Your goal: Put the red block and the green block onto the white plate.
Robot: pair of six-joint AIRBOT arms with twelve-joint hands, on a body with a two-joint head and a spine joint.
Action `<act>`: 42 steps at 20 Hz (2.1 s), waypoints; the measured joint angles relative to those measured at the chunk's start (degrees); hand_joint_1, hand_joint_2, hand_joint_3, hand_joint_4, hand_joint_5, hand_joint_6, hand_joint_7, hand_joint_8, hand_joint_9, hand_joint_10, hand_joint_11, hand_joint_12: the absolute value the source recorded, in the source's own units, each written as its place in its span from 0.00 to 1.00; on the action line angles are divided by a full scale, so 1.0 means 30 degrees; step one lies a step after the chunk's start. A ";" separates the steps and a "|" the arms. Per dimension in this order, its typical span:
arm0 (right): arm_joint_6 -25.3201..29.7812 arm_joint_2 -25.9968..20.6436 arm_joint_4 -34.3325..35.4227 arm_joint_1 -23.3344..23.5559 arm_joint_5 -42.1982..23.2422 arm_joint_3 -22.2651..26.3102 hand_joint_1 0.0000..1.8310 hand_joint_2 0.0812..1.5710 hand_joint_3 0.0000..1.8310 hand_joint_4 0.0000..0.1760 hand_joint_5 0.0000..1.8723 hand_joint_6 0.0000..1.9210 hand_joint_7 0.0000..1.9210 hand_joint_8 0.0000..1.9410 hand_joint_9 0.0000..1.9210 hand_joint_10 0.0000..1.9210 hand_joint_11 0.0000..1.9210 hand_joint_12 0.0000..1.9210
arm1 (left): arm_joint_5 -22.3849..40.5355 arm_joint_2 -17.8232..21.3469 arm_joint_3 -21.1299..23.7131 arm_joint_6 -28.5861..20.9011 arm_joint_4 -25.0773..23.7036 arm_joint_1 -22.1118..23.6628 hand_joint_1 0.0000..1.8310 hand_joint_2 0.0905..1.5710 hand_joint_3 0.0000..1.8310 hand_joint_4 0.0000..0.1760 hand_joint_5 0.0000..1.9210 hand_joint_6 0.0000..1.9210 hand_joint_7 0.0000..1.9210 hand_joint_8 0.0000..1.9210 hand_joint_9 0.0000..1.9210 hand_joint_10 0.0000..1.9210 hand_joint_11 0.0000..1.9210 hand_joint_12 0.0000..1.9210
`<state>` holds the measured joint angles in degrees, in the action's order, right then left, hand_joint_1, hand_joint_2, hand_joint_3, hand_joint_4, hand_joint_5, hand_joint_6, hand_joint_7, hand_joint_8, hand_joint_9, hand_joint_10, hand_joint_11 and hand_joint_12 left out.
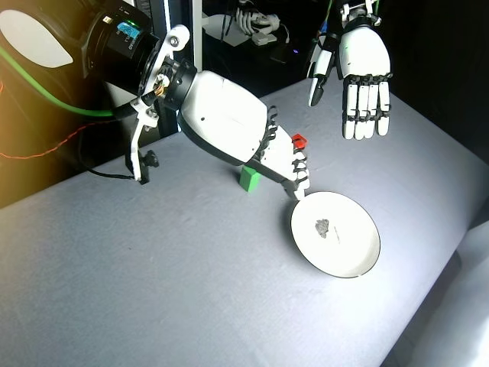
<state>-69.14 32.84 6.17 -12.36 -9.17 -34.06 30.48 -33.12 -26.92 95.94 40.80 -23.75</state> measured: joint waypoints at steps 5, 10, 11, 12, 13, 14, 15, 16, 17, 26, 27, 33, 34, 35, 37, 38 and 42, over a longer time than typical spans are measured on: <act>-0.0459 0.0000 0.0007 -0.0058 -0.0423 0.0000 0.05 0.79 0.00 0.00 0.14 0.00 0.14 0.00 0.13 0.00 0.00 0.28 | 0.0022 -0.0022 0.0000 0.0015 0.0066 -0.0080 0.05 0.70 0.00 0.00 0.11 0.00 0.11 0.00 0.09 0.00 0.00 0.23; -0.0561 -0.0044 0.0146 -0.0590 -0.2040 0.0000 0.06 0.78 0.00 0.00 0.13 0.00 0.12 0.00 0.11 0.00 0.00 0.26 | -0.0138 -0.0102 0.0000 0.0022 -0.0015 -0.0503 0.07 0.70 0.00 0.00 0.12 0.00 0.12 0.00 0.09 0.00 0.00 0.23; -0.1683 -0.0051 0.1552 -0.0962 -0.2863 0.0124 0.04 0.76 0.00 0.00 0.13 0.00 0.12 0.00 0.11 0.00 0.00 0.24 | -0.0073 -0.0306 -0.0036 0.0015 0.0036 -0.0576 0.06 0.69 0.00 0.00 0.13 0.00 0.12 0.00 0.09 0.00 0.00 0.22; -0.3789 -0.0044 0.3752 -0.1574 -0.3898 0.0517 0.04 0.74 0.00 0.00 0.12 0.00 0.10 0.00 0.10 0.00 0.00 0.23 | 0.0204 -0.0736 -0.0073 0.0007 0.0051 -0.0787 0.03 0.68 0.00 0.00 0.13 0.00 0.10 0.00 0.07 0.00 0.00 0.14; -0.5209 -0.0044 0.5078 -0.2120 -0.4787 0.0860 0.07 0.69 0.00 0.12 0.11 0.00 0.06 0.00 0.06 0.00 0.00 0.19 | 0.0495 -0.1078 -0.0073 0.0007 -0.0044 -0.1107 0.03 0.67 0.00 0.08 0.14 0.00 0.08 0.00 0.04 0.00 0.00 0.05; -0.6317 -0.0044 0.6404 -0.2703 -0.5552 0.1341 0.05 0.66 0.00 0.30 0.10 0.00 0.03 0.00 0.04 0.00 0.00 0.16 | 0.1166 -0.1632 -0.0073 -0.0437 -0.0335 -0.1872 0.06 0.66 0.00 0.26 0.14 0.00 0.06 0.00 0.02 0.00 0.00 0.01; -0.6739 -0.0029 0.6994 -0.2849 -0.5792 0.1545 0.09 0.63 0.00 0.37 0.10 0.00 0.01 0.00 0.01 0.00 0.00 0.11 | 0.1756 -0.1953 -0.0073 -0.0823 -0.0466 -0.2382 0.09 0.64 0.00 0.41 0.15 0.00 0.04 0.00 0.00 0.00 0.00 0.00; -0.7045 0.0102 0.7949 -0.2827 -0.6040 0.1705 0.11 0.61 0.00 0.40 0.11 0.00 0.00 0.00 0.00 0.00 0.00 0.09 | 0.2572 -0.2353 -0.0044 -0.1020 -0.0503 -0.2980 0.11 0.63 0.00 0.46 0.16 0.01 0.03 0.00 0.00 0.00 0.00 0.00; -0.7876 0.0474 0.9347 -0.2594 -0.6353 0.1741 0.15 0.57 0.00 0.36 0.11 0.00 0.00 0.00 0.00 0.00 0.00 0.02 | 0.3665 -0.2601 0.0160 -0.1042 -0.0510 -0.3621 0.15 0.62 0.00 0.45 0.18 0.01 0.03 0.00 0.00 0.00 0.00 0.00; -1.4761 0.3978 1.7609 -0.2535 -0.7023 0.1749 0.35 0.50 0.00 0.42 0.29 0.01 0.01 0.00 0.00 0.00 0.00 0.00 | 0.6550 -0.4146 0.0007 -0.1049 0.0087 -0.4860 0.26 0.63 0.00 0.65 0.37 0.01 0.08 0.01 0.00 0.00 0.00 0.08; -1.4994 0.4408 1.7697 -0.2630 -0.7431 0.1749 0.38 0.49 0.00 0.45 0.30 0.02 0.02 0.01 0.00 0.00 0.00 0.00 | 0.6594 -0.4379 -0.0189 -0.1056 0.0146 -0.4860 0.27 0.64 0.00 0.65 0.37 0.01 0.07 0.00 0.00 0.00 0.00 0.09; -1.5730 0.6798 1.8251 -0.2980 -0.9683 0.0809 0.43 0.48 0.00 0.38 0.33 0.01 0.06 0.00 0.01 0.00 0.00 0.00 | 0.7038 -0.5588 -0.0918 -0.1151 -0.0080 -0.4867 0.26 0.65 0.00 0.68 0.35 0.00 0.07 0.00 0.00 0.00 0.01 0.01; -1.5948 0.7082 1.8666 -0.2980 -0.9777 0.0605 0.43 0.47 0.00 0.37 0.34 0.01 0.07 0.01 0.02 0.01 0.00 0.00 | 0.7053 -0.5646 -0.1056 -0.1166 -0.0087 -0.4881 0.27 0.64 0.00 0.70 0.36 0.01 0.07 0.01 0.01 0.00 0.02 0.01; -1.6058 0.7300 1.8761 -0.3118 -0.9938 0.0423 0.42 0.48 0.00 0.36 0.34 0.00 0.09 0.00 0.02 0.00 0.00 0.00 | 0.7220 -0.5799 -0.1180 -0.1166 -0.0044 -0.4918 0.30 0.63 0.00 0.62 0.38 0.01 0.08 0.00 0.01 0.00 0.01 0.01; -1.6138 0.7708 1.9227 -0.3126 -1.0003 0.0080 0.43 0.48 0.00 0.24 0.35 0.01 0.11 0.01 0.03 0.00 0.00 0.00 | 0.7213 -0.5945 -0.1290 -0.1290 0.0000 -0.5020 0.27 0.65 0.00 0.64 0.36 0.00 0.07 0.00 0.00 0.00 0.00 0.01; -1.6160 0.7803 1.9256 -0.3126 -1.0018 0.0000 0.43 0.48 0.00 0.24 0.35 0.01 0.10 0.00 0.03 0.00 0.00 0.00 | 0.7278 -0.6120 -0.1362 -0.1326 -0.0029 -0.5042 0.28 0.64 0.00 0.58 0.37 0.01 0.07 0.00 0.01 0.00 0.01 0.01; -1.6254 0.8400 1.9190 -0.3424 -1.0112 -0.0663 0.41 0.49 0.00 0.36 0.33 0.00 0.07 0.00 0.01 0.00 0.00 0.00 | 0.7577 -0.6557 -0.1610 -0.1523 -0.0182 -0.5275 0.28 0.62 0.00 0.58 0.37 0.00 0.08 0.00 0.02 0.00 0.00 0.10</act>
<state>-117.91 58.04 63.75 -22.63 -39.51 -36.05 53.21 -52.80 -31.75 91.37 40.25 -39.57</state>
